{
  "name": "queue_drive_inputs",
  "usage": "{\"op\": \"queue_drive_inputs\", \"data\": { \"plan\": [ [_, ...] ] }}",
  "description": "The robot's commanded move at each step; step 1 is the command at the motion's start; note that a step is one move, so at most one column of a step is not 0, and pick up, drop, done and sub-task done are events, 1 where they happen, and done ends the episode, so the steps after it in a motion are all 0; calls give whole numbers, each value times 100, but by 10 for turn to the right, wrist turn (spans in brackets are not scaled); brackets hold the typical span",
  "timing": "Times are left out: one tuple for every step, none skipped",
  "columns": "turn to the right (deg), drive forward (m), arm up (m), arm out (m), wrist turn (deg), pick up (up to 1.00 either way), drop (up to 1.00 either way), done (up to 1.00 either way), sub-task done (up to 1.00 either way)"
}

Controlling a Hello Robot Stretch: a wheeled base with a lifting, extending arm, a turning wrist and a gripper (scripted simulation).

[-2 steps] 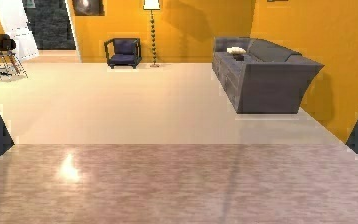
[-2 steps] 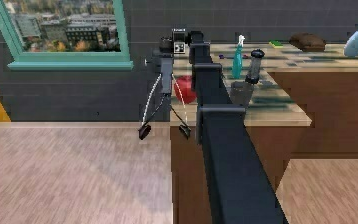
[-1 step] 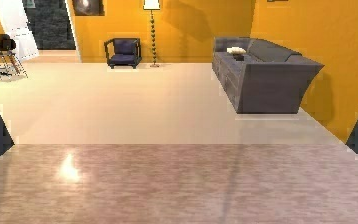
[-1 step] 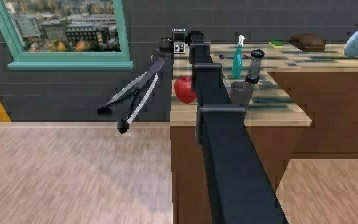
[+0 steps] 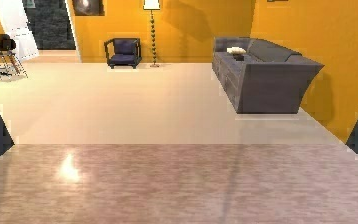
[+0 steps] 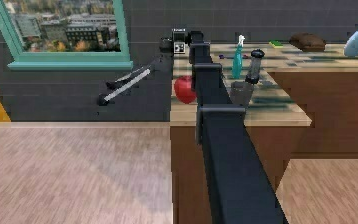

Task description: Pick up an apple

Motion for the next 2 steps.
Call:
{"op": "queue_drive_inputs", "data": {
  "plan": [
    [0,0,0,0,450,0,0,0,0],
    [0,0,0,0,450,0,0,0,0]
  ]
}}
